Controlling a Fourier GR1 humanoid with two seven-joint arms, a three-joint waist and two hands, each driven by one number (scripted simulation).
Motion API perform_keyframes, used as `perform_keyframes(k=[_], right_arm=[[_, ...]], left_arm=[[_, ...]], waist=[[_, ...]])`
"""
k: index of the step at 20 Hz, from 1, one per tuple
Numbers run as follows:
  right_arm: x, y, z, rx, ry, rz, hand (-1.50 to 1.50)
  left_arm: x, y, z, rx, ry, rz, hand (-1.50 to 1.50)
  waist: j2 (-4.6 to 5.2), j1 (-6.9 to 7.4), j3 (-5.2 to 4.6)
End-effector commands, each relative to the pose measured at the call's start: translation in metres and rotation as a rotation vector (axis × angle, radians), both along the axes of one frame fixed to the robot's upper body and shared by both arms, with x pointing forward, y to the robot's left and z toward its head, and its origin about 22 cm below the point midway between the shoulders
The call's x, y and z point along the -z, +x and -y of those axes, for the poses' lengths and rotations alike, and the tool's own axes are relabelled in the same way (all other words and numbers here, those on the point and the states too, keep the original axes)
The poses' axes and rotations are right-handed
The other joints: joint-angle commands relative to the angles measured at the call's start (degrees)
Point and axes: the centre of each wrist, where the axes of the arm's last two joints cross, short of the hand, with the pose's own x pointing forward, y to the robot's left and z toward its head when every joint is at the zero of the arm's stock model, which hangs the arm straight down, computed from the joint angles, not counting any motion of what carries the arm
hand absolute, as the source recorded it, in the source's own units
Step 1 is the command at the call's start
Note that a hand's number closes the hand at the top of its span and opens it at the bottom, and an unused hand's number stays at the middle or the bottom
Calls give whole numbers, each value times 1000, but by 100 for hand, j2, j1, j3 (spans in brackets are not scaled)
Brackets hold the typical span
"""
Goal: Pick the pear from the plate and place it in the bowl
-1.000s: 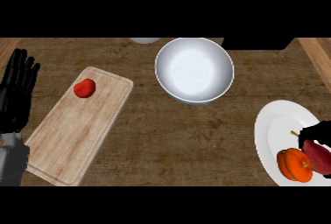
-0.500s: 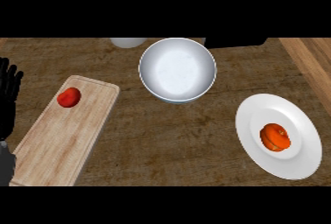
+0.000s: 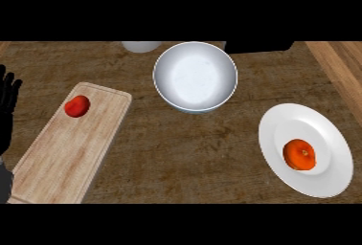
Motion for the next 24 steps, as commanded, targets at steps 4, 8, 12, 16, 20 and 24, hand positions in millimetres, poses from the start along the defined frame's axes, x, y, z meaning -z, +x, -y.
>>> perform_keyframes(k=[4,8,12,16,20,24], right_arm=[[-96,12,-71,-124,-25,262,150],[-131,-1,-122,-192,95,360,150],[-163,-12,-175,-211,209,445,150],[-197,-23,-204,-185,250,416,150],[-217,-8,-242,-161,287,415,150],[-232,36,-260,-167,281,363,150]], left_arm=[[7,-4,0,7,-1,-4,0],[5,-2,1,31,10,-10,0],[-1,8,15,85,-1,2,0],[-1,13,32,100,-20,6,0],[-16,25,39,128,-19,18,0],[-19,29,35,129,-17,26,0]], waist=[[3,91,6],[14,156,24],[93,401,32],[144,576,51],[174,718,52],[188,774,53]])
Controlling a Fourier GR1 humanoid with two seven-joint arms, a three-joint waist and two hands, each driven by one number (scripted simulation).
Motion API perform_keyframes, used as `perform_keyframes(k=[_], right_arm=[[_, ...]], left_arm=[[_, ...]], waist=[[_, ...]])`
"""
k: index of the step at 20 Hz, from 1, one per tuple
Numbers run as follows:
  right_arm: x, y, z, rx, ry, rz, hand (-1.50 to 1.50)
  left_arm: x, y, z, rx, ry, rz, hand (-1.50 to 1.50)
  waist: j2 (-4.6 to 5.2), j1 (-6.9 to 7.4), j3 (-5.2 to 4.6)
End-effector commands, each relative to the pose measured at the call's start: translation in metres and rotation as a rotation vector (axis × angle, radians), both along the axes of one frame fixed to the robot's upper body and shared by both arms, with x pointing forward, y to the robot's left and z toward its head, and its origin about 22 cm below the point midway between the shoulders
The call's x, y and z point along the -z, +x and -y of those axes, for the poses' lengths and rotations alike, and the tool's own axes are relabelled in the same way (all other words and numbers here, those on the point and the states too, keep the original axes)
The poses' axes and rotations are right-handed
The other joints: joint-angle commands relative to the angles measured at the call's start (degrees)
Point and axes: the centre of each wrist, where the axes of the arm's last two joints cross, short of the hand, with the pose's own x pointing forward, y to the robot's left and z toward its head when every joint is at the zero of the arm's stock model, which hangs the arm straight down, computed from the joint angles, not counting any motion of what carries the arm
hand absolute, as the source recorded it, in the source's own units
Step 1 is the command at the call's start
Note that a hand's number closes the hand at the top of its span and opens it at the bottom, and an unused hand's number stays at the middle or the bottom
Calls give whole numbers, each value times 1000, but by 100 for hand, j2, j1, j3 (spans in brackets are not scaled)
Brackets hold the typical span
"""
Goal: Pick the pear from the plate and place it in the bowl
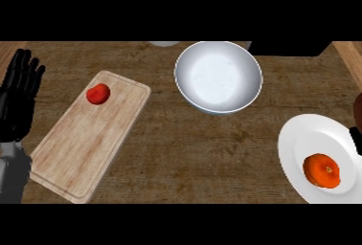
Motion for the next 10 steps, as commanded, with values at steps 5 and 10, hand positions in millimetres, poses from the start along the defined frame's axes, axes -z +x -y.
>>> perform_keyframes(k=[5,10], right_arm=[[-3,65,-68,49,5,-189,150],[18,121,-101,-4,43,-263,150]], left_arm=[[10,-4,12,23,2,-4,0],[6,6,-1,11,-8,-5,0]], waist=[[18,145,10],[48,88,23]])
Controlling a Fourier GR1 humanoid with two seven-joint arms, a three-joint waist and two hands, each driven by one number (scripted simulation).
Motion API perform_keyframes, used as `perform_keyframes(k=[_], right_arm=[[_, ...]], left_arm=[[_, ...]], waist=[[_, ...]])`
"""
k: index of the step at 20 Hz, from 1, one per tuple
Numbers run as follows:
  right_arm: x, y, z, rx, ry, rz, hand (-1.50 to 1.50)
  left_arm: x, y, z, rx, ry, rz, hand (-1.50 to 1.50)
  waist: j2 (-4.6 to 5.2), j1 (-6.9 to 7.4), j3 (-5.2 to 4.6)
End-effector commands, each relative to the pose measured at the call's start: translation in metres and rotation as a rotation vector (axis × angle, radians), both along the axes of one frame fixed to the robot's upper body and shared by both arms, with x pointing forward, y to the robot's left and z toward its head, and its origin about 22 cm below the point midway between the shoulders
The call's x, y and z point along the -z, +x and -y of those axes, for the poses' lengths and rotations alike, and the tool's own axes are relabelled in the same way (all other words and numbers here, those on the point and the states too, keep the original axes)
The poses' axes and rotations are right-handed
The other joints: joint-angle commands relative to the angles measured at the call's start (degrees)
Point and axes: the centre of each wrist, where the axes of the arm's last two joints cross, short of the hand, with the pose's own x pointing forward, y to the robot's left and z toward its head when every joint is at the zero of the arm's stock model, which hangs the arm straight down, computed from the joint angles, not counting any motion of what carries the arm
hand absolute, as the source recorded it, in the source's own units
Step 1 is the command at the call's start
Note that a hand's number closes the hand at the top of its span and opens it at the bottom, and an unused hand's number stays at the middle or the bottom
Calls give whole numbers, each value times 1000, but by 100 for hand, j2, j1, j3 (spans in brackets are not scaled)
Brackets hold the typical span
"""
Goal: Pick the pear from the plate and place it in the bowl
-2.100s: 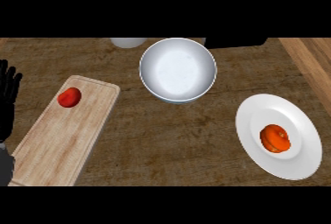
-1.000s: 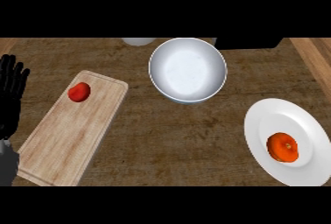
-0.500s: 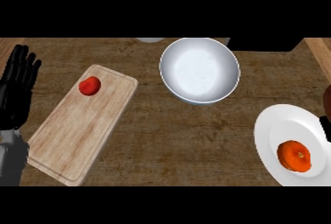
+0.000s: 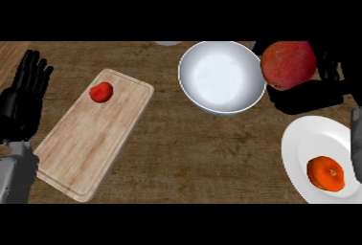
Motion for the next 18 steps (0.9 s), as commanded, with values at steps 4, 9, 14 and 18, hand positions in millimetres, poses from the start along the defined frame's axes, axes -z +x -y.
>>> perform_keyframes(k=[4,9,14,18], right_arm=[[32,54,-62,90,8,-152,150],[68,84,-62,171,-97,-179,150],[121,96,-74,283,51,-252,-150],[148,108,-49,274,211,-184,-150]], left_arm=[[13,-8,-10,-5,-6,-8,0],[9,-5,-11,-30,-12,12,0],[4,3,-8,-24,-8,7,0],[6,4,-5,-31,7,7,0]], waist=[[-3,-56,15],[-9,-109,19],[-3,-137,23],[15,-141,27]])
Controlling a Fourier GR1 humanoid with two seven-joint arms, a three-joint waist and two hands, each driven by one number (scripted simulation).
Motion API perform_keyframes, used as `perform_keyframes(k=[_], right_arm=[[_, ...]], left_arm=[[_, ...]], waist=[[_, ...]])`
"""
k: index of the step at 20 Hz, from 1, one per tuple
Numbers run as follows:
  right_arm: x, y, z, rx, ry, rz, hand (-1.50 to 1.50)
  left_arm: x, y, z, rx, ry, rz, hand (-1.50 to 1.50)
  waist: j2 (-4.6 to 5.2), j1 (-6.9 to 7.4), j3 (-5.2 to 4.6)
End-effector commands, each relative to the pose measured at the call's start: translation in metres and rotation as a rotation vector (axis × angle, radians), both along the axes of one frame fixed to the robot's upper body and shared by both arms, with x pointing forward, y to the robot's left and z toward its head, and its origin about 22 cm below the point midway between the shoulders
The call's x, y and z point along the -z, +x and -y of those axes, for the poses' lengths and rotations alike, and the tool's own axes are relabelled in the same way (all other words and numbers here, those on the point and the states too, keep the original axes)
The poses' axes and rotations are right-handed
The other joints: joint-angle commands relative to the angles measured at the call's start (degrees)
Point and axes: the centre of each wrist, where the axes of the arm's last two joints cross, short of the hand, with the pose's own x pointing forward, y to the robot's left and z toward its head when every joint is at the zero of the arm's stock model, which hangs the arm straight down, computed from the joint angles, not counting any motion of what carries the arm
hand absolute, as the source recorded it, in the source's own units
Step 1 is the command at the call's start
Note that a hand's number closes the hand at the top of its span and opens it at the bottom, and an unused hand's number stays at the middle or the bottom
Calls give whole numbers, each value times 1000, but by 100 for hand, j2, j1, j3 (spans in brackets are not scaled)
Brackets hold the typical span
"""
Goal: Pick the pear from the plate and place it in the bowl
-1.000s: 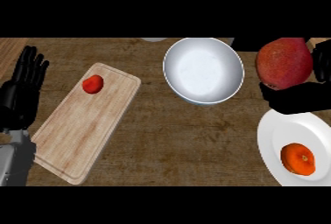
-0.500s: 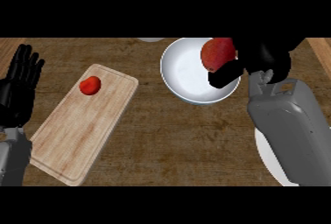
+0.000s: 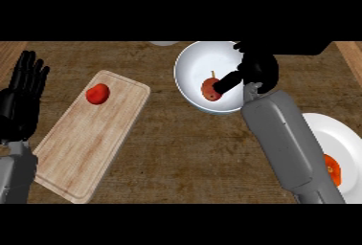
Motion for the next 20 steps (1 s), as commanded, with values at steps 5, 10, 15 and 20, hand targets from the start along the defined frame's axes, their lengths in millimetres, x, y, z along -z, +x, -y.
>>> perform_keyframes(k=[5,10,15,20], right_arm=[[29,16,9,76,221,245,-150],[28,5,23,192,236,503,-150],[18,-7,77,328,272,567,-150],[27,-61,124,391,328,615,-150]], left_arm=[[-9,-1,-5,-7,4,-6,0],[-1,-3,-27,-25,4,-3,0],[2,-7,-11,-23,8,-7,0],[10,-12,-10,-30,-16,-34,0]], waist=[[-5,-3,3],[-31,-129,-3],[-59,-183,0],[-92,-301,1]])
